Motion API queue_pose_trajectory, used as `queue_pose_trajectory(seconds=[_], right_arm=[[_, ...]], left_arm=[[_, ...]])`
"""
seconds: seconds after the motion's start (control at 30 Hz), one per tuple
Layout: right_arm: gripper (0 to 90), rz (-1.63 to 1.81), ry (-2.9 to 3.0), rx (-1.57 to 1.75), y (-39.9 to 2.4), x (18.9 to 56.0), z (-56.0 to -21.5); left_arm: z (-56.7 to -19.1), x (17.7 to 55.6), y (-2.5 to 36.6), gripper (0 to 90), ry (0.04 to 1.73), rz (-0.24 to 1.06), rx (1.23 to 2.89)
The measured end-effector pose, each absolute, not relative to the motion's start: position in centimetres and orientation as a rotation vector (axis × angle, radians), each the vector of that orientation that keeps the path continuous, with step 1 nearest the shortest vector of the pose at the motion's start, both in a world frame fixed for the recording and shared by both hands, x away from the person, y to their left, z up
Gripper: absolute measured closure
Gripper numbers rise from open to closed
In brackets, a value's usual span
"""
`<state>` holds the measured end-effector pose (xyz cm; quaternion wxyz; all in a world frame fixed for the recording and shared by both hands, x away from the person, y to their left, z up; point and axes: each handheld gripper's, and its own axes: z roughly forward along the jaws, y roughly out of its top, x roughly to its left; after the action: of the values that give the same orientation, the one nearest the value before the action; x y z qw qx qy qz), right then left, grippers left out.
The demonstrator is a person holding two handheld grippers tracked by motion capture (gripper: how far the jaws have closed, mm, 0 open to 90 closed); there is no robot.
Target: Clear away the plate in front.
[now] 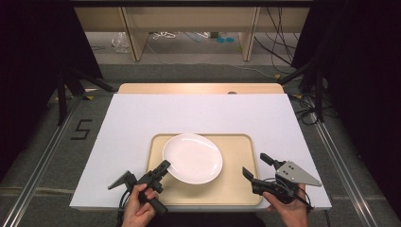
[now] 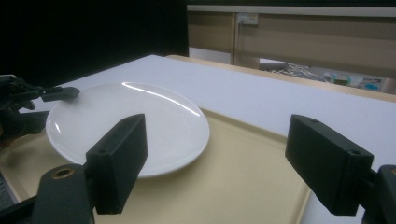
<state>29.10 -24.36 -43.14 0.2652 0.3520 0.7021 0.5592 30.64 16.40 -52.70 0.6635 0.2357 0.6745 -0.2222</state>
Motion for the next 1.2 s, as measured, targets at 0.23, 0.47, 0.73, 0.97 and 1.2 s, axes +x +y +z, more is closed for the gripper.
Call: queue_pose_trajectory(seconds=[0.23, 0.47, 0.73, 0.97, 1.2], right_arm=[[21.8, 1.506, 1.896, 0.954, -24.4, 29.1, -43.1], [21.8, 1.51, 1.895, 0.95, -24.4, 29.1, -43.1], [21.8, 1.507, 1.898, 0.952, -24.4, 29.1, -43.1], [21.8, 1.503, 1.903, 0.955, -24.3, 29.0, -43.1], [21.8, 1.528, 1.898, 0.953, -24.3, 29.2, -43.2]], left_arm=[[-52.7, 30.5, 16.2, 72.3, 1.533, -0.476, 0.585], [-52.3, 30.0, 16.1, 74.8, 1.554, -0.42, 0.641], [-52.4, 29.4, 16.2, 77.8, 1.564, -0.351, 0.711], [-53.0, 29.3, 16.3, 80.0, 1.598, -0.295, 0.741], [-53.3, 29.3, 16.1, 80.9, 1.606, -0.256, 0.786]])
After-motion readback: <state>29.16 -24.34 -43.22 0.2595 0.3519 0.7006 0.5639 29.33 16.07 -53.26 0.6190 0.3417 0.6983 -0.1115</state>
